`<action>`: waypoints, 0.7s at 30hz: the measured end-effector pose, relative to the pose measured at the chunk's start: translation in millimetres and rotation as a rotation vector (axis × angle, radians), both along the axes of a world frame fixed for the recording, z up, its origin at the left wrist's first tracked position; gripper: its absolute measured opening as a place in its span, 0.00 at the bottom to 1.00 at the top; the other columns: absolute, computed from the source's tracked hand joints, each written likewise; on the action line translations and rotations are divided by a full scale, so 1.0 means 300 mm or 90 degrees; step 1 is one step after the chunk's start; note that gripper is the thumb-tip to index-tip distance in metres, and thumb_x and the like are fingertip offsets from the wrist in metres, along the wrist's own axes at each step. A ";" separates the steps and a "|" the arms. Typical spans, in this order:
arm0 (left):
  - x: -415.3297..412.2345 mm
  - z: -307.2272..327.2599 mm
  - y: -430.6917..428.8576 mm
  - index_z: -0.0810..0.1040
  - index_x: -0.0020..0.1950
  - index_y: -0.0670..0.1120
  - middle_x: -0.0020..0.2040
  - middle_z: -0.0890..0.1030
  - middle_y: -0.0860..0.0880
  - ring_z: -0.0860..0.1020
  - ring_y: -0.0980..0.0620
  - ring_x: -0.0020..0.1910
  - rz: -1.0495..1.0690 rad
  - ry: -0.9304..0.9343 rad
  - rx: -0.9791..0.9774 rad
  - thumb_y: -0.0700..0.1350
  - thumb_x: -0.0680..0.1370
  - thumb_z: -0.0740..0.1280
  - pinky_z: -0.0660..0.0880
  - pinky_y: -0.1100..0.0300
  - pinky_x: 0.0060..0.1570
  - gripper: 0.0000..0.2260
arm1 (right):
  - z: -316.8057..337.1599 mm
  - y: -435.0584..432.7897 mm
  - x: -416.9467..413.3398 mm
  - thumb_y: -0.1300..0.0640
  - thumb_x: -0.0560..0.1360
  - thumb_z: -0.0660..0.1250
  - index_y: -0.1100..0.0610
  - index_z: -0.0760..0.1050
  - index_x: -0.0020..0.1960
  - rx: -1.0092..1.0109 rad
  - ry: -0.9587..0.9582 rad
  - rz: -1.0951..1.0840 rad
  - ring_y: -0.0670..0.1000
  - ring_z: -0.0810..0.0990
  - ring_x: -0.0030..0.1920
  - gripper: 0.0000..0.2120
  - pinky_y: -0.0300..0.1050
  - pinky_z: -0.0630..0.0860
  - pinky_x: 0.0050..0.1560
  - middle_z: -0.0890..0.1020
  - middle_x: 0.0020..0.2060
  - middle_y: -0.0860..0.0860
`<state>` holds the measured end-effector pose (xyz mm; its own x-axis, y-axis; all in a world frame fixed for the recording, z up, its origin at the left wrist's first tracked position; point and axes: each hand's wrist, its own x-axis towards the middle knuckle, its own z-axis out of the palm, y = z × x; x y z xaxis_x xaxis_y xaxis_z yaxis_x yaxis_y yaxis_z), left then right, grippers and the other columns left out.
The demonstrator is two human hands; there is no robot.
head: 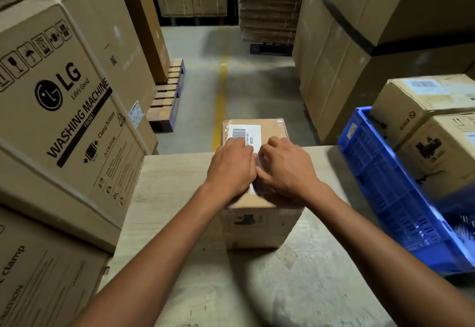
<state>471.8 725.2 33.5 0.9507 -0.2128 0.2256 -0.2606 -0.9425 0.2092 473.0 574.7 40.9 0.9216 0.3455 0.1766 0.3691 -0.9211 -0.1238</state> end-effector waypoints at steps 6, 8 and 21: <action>0.121 -0.009 0.001 0.78 0.59 0.44 0.57 0.77 0.45 0.73 0.45 0.58 -0.031 0.000 -0.026 0.50 0.83 0.56 0.73 0.48 0.57 0.15 | -0.028 0.000 0.099 0.43 0.80 0.59 0.54 0.76 0.63 0.049 0.001 -0.019 0.55 0.75 0.54 0.19 0.50 0.72 0.55 0.76 0.58 0.55; 0.135 -0.026 0.010 0.79 0.58 0.44 0.57 0.78 0.45 0.74 0.46 0.57 -0.035 -0.003 -0.027 0.50 0.83 0.56 0.73 0.49 0.56 0.15 | -0.058 -0.001 0.099 0.43 0.82 0.57 0.55 0.74 0.65 0.061 -0.009 -0.011 0.54 0.75 0.54 0.20 0.48 0.72 0.52 0.75 0.59 0.54; 0.181 -0.061 0.039 0.71 0.69 0.43 0.67 0.73 0.43 0.71 0.45 0.66 0.199 -0.048 -0.292 0.49 0.80 0.65 0.72 0.51 0.61 0.20 | -0.124 -0.050 0.080 0.41 0.78 0.65 0.53 0.69 0.73 0.623 0.192 -0.341 0.53 0.79 0.63 0.28 0.54 0.77 0.63 0.77 0.68 0.53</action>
